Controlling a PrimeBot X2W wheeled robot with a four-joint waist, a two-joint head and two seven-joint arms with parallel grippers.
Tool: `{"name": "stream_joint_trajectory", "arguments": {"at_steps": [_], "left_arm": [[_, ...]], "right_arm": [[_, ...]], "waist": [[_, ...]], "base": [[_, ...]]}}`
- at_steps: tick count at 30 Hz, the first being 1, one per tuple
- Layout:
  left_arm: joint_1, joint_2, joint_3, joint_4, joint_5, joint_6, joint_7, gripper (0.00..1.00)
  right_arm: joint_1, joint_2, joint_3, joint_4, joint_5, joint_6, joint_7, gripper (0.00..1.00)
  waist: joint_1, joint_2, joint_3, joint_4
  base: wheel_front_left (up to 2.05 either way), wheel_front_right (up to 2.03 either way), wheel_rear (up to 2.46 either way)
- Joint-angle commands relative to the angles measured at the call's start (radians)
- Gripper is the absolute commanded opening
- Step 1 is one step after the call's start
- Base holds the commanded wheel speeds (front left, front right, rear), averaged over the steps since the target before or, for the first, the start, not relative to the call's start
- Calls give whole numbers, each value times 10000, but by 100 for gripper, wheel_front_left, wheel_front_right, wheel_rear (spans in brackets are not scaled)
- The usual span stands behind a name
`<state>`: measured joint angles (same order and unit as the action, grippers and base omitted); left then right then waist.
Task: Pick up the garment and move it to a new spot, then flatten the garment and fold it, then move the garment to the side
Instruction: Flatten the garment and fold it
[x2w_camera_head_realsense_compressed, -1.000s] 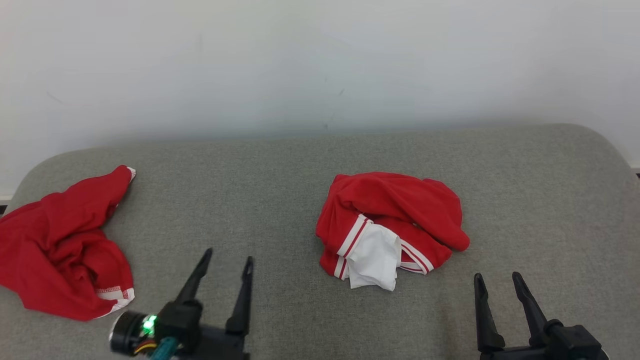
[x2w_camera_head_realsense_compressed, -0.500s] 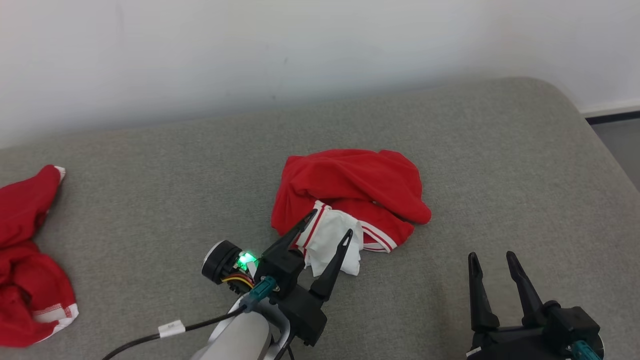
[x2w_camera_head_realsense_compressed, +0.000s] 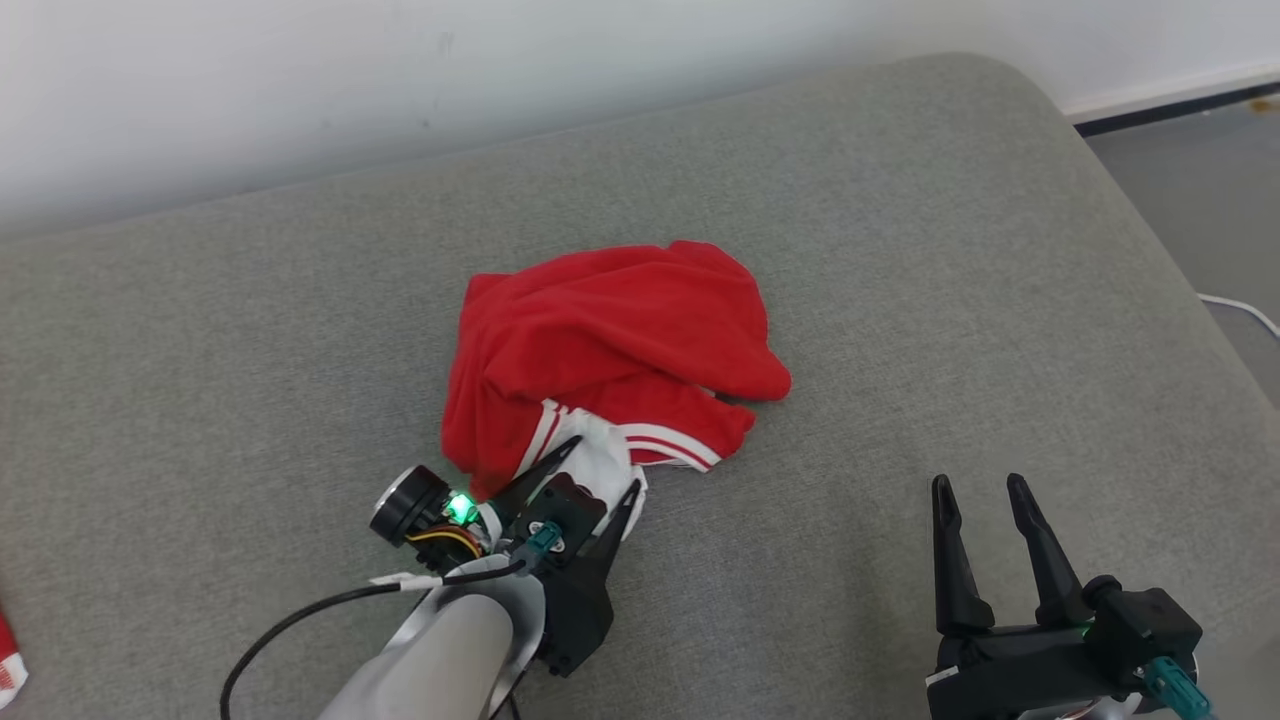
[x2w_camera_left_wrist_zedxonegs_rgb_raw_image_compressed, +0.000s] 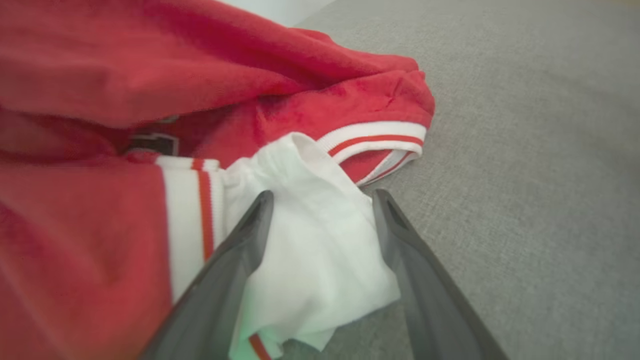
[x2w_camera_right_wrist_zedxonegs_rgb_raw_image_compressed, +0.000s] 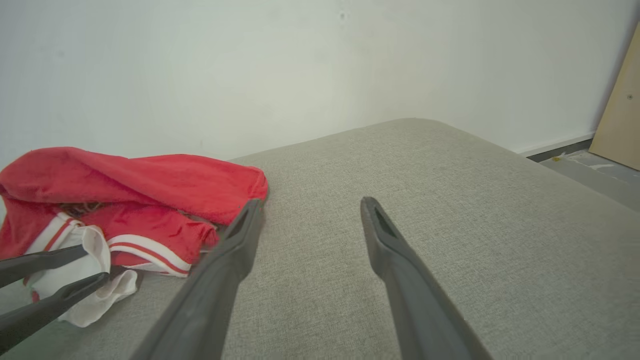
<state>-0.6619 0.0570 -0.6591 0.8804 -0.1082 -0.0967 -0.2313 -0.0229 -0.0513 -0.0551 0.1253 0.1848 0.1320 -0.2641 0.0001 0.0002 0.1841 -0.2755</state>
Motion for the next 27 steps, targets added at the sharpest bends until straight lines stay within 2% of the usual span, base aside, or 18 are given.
{"name": "stream_joint_trajectory", "arguments": {"at_steps": [1,2,3,7,12,15,20,23,27], "left_arm": [[-171,31,-9,370,15,66,-1,98],[-228,35,-27,604,7,89,28,32],[-281,25,-35,765,-32,101,-12,0],[-411,-38,-74,1128,-274,63,-147,0],[-370,-65,-131,681,-748,12,-308,0],[-249,-67,-223,-46,-1155,48,-340,0],[-37,-36,-82,-1812,-1352,386,-338,0],[145,117,197,-2538,-1531,560,-340,0],[897,646,766,-3926,-1765,948,-342,0]], "right_arm": [[-62,24,-26,-8,44,-26,-7,100],[-64,26,-38,-8,33,-26,-7,100],[-64,26,-57,-5,17,-24,-7,100],[-45,23,-115,-4,-26,-26,-6,100],[100,26,-170,-14,-71,-26,-6,100],[210,23,-272,-50,-111,-26,-6,100],[435,24,-477,-63,-213,-24,-6,100],[500,21,-522,-64,-242,-26,-5,100],[615,24,-540,-75,-279,-26,-6,100]], "waist": [[-1,-2,77,-111],[-1,-2,62,-105],[-1,-2,37,-88],[-1,-2,-66,37],[-1,-2,-268,418],[-1,-2,-444,787],[-1,-2,-757,1665],[-1,-2,-859,2010],[-1,-2,-1069,2632]], "base": [[0,0,0],[0,0,0],[0,0,0],[0,0,0],[0,0,0],[0,0,0],[0,0,0],[0,0,0],[0,0,0]]}}
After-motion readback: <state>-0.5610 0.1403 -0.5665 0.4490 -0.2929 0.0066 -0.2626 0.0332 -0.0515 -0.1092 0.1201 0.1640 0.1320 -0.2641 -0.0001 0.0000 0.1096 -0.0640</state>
